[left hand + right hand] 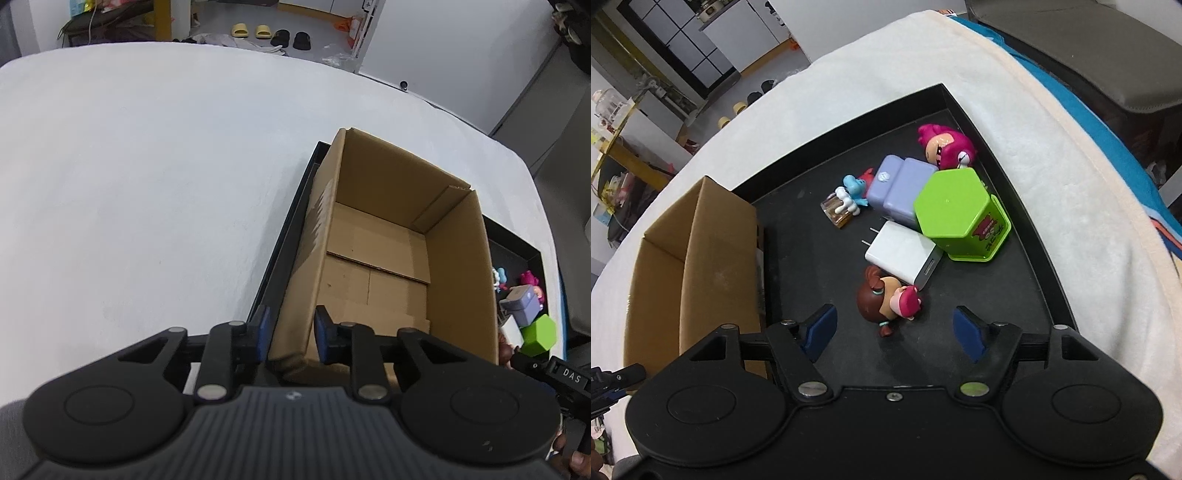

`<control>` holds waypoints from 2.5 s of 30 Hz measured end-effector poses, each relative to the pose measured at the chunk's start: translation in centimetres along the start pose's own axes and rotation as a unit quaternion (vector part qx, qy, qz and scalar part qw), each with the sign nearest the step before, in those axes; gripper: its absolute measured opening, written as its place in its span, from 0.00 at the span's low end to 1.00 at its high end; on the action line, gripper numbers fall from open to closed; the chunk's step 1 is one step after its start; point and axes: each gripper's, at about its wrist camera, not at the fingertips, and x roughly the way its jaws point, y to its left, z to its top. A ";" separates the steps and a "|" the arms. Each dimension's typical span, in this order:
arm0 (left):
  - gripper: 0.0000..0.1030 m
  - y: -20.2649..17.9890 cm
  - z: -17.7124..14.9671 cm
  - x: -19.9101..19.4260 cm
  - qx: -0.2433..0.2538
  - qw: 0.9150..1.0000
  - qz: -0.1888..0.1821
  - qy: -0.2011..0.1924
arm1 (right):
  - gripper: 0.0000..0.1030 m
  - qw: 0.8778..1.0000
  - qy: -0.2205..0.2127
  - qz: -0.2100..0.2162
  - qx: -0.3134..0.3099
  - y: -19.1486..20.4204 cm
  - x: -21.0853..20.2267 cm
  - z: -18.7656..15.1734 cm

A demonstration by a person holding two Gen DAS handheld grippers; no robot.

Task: Organize rigid objects
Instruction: 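Move the right tool to the brown-haired doll and close on it, then carry the doll over the cardboard box and open the right tool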

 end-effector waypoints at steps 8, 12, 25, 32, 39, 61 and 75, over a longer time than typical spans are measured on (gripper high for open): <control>0.11 -0.2 -0.2 0.5 0.021 1.000 -0.001 -0.009 | 0.61 1.000 -0.005 -0.006 -0.003 -0.1 1.5 -0.3; 0.10 -0.1 -0.4 0.4 0.030 1.000 -0.006 -0.007 | 0.47 1.000 -0.009 0.004 -0.004 -0.1 2.1 -0.3; 0.10 -0.2 -0.5 0.0 0.061 0.998 -0.021 0.001 | 0.43 0.999 -0.021 0.021 -0.024 1.3 0.6 -0.7; 0.10 0.0 -0.5 0.2 0.076 0.997 -0.034 0.003 | 0.43 0.999 -0.032 0.022 -0.031 2.1 -1.5 -0.1; 0.10 0.3 -0.4 0.2 0.088 0.995 -0.047 0.005 | 0.43 0.998 -0.039 0.026 -0.042 3.6 -3.7 0.6; 0.10 1.8 -1.5 0.3 0.066 0.994 -0.082 -0.011 | 0.43 0.993 -0.045 0.060 -0.088 10.6 -6.9 1.9; 0.12 2.7 -1.2 -0.1 0.048 0.994 -0.100 -0.004 | 0.43 0.988 -0.020 0.080 -0.131 16.2 -4.9 1.6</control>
